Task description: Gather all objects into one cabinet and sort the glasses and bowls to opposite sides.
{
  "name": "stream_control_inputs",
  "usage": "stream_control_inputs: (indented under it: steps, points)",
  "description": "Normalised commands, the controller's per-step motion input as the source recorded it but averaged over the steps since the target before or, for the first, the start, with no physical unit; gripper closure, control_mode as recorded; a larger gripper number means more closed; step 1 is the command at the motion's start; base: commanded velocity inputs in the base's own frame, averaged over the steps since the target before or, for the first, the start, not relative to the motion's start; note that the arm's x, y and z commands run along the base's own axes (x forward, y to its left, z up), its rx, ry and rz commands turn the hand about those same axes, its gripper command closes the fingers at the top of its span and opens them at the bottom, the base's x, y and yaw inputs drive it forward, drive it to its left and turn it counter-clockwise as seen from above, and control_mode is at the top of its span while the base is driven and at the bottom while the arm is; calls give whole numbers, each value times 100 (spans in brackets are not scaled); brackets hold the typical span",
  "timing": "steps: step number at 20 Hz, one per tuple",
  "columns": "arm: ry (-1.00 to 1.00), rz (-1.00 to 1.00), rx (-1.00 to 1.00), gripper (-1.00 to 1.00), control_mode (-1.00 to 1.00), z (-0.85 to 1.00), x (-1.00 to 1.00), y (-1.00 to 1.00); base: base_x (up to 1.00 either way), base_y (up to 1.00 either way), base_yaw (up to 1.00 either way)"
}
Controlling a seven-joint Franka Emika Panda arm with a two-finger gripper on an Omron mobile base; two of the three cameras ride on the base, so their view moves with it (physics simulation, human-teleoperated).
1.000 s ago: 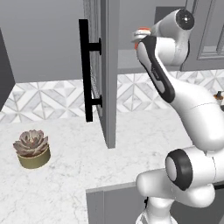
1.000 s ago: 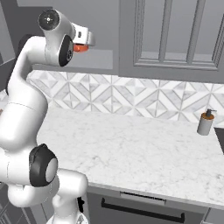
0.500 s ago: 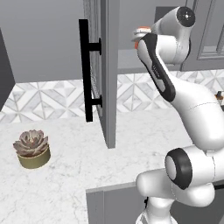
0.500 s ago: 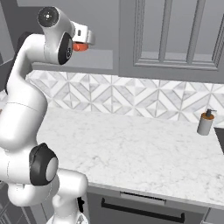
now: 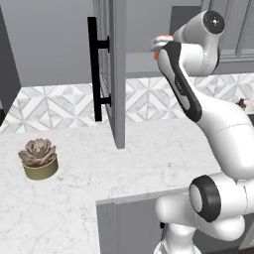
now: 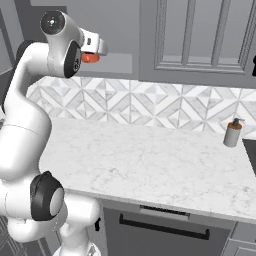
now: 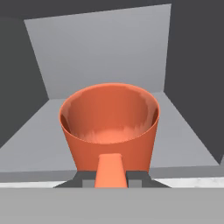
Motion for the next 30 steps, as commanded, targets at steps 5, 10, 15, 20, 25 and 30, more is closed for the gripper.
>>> stream_control_inputs:
  steps: [5,10,15,20,25,30]
  points:
    - [0,0,0,100,100,0,0,0,-1,-11,6]
    - [0,0,0,100,100,0,0,0,-1,-63,27]
    - [0,0,0,100,100,0,0,0,-48,-69,26]
    - [0,0,0,100,100,0,0,0,-100,-6,29]
    - [0,0,0,100,100,0,0,0,-99,0,58]
    - [0,0,0,100,100,0,0,0,-84,0,67]
